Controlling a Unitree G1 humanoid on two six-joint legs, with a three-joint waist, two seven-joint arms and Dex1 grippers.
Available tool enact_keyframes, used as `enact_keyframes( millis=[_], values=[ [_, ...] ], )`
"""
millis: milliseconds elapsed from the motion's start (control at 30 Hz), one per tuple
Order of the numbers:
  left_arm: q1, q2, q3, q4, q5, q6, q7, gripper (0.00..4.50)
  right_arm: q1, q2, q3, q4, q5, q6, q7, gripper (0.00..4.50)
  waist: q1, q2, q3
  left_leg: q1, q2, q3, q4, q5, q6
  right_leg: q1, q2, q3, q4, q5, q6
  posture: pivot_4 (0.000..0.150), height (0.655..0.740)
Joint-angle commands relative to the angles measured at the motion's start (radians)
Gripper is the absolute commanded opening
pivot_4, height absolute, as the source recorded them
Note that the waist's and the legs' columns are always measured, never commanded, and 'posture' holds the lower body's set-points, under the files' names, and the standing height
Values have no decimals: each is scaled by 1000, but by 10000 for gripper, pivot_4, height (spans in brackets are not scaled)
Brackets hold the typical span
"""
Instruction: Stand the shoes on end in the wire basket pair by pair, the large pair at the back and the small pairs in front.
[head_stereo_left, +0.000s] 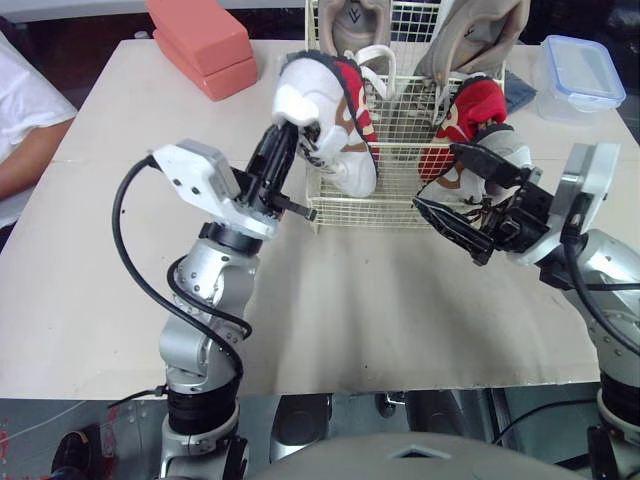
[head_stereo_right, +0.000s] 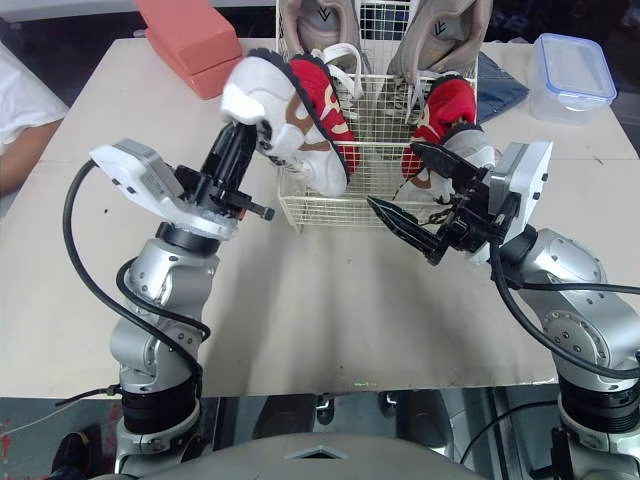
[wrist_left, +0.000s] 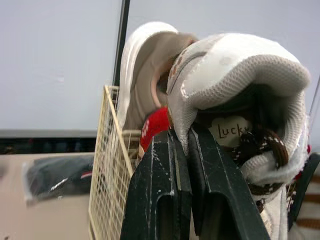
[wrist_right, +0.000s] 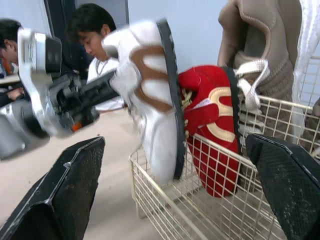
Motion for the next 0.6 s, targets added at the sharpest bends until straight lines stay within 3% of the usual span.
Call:
enact_keyframes(
  millis=[33,333,533,600],
  values=[
    [5,-2,-13,-11,33,-41,-6,0,22,7,-24,-26,-1,-56,32,44544,0,0,0,0,0,0,0,0,0,0,0,0,0,0,0,1500,6860],
    [106,44,-34,-6,29,56,-38,0,135,25,-34,-28,-52,-158,70,44544,-1,0,0,0,0,0,0,0,0,0,0,0,0,-2,3,1500,6860],
    [142,60,-6,15,-53,73,-107,0,220,26,-38,-51,-74,-205,80,44544,-1,2,-1,0,1,0,0,0,1,0,0,0,0,-2,3,1500,6860],
    [152,61,4,24,-88,86,-124,8280,229,24,-38,-53,-76,-212,80,45000,-3,2,-1,1,1,0,0,0,1,0,0,0,0,-2,3,1500,6860]
  ],
)
